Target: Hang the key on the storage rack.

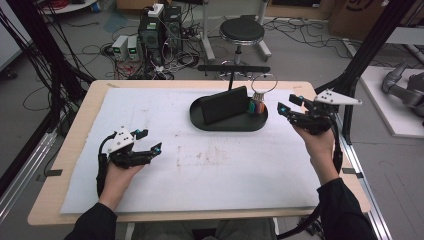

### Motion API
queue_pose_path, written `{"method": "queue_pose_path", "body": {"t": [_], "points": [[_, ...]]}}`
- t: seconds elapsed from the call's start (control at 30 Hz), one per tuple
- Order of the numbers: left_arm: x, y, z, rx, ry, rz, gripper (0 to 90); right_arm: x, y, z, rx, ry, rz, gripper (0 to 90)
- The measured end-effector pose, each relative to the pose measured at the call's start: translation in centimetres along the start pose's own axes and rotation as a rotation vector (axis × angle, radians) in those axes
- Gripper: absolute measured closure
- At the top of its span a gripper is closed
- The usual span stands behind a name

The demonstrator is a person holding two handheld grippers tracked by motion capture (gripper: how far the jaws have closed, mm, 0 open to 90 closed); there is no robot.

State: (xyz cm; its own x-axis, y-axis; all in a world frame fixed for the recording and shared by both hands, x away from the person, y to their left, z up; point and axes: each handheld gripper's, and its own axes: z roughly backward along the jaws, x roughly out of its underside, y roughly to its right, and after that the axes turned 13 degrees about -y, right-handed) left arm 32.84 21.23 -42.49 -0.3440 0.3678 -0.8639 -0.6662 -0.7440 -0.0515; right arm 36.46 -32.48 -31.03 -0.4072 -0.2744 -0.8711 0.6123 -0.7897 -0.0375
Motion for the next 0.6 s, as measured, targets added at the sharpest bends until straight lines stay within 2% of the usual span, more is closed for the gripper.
{"method": "queue_pose_path", "body": {"t": [0.1,0.13,0.17,0.23,0.27,0.3,0.43,0.5,0.6], "points": [[0.1,-0.2,0.1,-0.011,-0.004,-0.002,28.5,1.9,-0.6,0.2,0.009,0.009,-0.025,37.4],[0.1,-0.2,0.1,-0.011,-0.004,-0.002,28.5,1.9,-0.6,0.2,0.009,0.009,-0.025,37.4],[0.2,-0.3,0.1,-0.009,-0.001,-0.003,28.5,3.5,-0.8,0.2,0.015,0.013,-0.041,37.1],[0.2,-0.3,0.2,-0.013,-0.003,-0.003,28.5,4.6,-0.9,0.0,0.02,0.015,-0.055,37.0],[0.3,-0.3,0.2,-0.014,-0.002,-0.003,28.5,4.6,-0.9,0.0,0.02,0.015,-0.055,37.0],[0.3,-0.3,0.3,-0.016,0.0,-0.004,28.5,5.9,-0.9,-0.2,0.02,0.009,-0.085,36.2],[0.3,-0.3,0.5,-0.015,0.003,-0.005,28.5,7.1,-0.8,-0.5,0.016,-0.004,-0.11,35.8],[0.4,-0.3,0.5,-0.015,0.001,-0.007,28.5,8.1,-0.8,-0.8,0.026,-0.022,-0.1,35.8],[0.6,-0.3,0.6,-0.016,-0.003,-0.008,28.5,8.5,-0.6,-1.1,0.036,-0.04,-0.1,35.0]]}}
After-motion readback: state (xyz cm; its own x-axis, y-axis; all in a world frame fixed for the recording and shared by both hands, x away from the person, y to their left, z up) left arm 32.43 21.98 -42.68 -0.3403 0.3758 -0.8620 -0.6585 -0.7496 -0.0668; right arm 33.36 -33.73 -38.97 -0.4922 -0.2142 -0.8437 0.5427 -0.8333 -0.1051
